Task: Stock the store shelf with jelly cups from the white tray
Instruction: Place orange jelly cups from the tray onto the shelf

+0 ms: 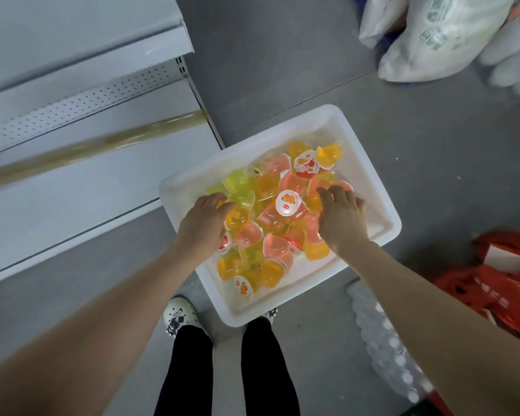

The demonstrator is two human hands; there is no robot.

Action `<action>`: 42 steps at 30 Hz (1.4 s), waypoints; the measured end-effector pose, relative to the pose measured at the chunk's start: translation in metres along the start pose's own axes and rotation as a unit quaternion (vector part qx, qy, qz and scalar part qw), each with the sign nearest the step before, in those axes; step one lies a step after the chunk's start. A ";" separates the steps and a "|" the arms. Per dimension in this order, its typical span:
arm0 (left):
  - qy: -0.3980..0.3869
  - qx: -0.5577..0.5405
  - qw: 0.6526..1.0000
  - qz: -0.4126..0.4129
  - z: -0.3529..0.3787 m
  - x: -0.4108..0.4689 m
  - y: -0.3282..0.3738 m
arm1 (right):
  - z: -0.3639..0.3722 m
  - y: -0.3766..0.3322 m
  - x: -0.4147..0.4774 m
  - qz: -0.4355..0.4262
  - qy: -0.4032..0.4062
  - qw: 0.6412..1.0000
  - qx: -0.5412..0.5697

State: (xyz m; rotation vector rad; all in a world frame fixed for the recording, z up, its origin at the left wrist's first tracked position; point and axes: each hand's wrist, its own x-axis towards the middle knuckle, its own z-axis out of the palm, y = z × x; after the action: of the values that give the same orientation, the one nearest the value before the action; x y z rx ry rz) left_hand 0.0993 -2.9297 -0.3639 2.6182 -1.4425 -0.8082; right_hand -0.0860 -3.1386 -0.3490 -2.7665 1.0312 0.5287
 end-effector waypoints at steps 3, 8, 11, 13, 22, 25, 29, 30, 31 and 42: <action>-0.008 0.041 0.999 0.007 -0.001 0.002 0.000 | -0.004 0.002 0.008 -0.008 -0.018 0.999 -0.039; 0.015 0.079 0.997 0.008 -0.001 0.013 0.004 | 0.000 0.014 0.015 -0.021 -0.073 0.994 -0.081; 0.034 0.080 0.996 0.010 0.000 0.015 0.004 | 0.002 0.020 0.014 -0.011 -0.074 0.992 -0.101; 0.043 0.097 0.994 0.023 0.002 0.015 0.007 | 0.000 0.021 0.012 -0.008 -0.060 0.993 -0.103; 0.044 0.104 0.992 0.047 -0.003 0.015 0.026 | -0.012 0.024 -0.001 0.014 0.002 1.000 0.015; 0.054 0.064 0.995 0.056 -0.008 0.006 0.030 | -0.028 0.020 -0.007 0.035 0.007 0.997 0.067; 0.049 -0.024 0.998 0.019 -0.030 -0.012 0.042 | -0.057 0.008 -0.017 0.004 0.027 0.993 0.117; 0.047 -0.044 0.998 0.011 -0.039 -0.017 0.045 | -0.065 0.005 -0.019 -0.009 0.032 0.992 0.118; 0.042 -0.063 0.997 0.002 -0.050 -0.024 0.048 | -0.074 0.001 -0.021 -0.020 0.036 0.993 0.111; 0.100 -0.159 0.981 -0.043 -0.167 -0.104 0.039 | -0.195 -0.058 -0.071 -0.053 0.142 0.961 0.231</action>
State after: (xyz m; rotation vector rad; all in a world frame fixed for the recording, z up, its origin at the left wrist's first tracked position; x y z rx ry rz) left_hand 0.1017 -2.9027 -0.1654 2.4483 -1.0580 -0.6930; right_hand -0.0445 -3.1010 -0.1413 -2.4919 0.9076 -0.1220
